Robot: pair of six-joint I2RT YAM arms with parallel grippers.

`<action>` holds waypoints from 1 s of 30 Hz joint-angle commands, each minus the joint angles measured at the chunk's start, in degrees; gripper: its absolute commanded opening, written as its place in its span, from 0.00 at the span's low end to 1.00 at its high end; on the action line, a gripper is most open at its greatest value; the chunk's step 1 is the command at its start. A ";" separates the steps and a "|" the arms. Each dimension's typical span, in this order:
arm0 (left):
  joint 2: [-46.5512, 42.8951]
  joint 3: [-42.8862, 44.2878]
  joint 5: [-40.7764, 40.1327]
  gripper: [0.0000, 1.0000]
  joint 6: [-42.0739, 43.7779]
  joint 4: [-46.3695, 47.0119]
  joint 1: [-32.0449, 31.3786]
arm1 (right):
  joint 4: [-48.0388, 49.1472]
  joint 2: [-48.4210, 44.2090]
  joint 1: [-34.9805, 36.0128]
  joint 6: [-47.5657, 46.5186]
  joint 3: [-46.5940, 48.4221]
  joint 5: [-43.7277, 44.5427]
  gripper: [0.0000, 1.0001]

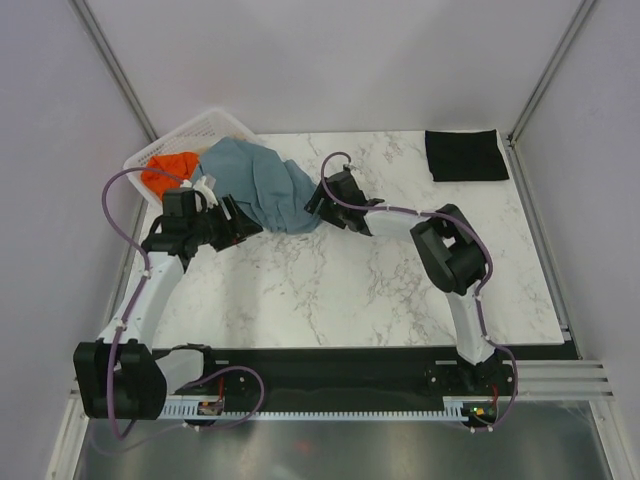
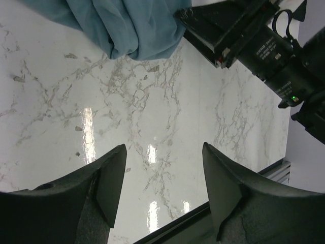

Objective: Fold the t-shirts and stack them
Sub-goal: Move the tshirt to the center of the board

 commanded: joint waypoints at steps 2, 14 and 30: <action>-4.42 -1.72 2.36 0.69 0.21 4.23 -0.06 | 0.03 5.07 0.75 0.31 8.30 2.43 0.68; -10.75 2.14 8.94 0.69 -5.49 4.93 -0.06 | -12.88 -7.11 0.58 -19.12 33.36 1.89 0.00; -21.13 2.42 13.60 0.67 -9.46 -0.94 -0.06 | -27.30 -65.82 0.58 -13.60 -11.17 22.91 0.00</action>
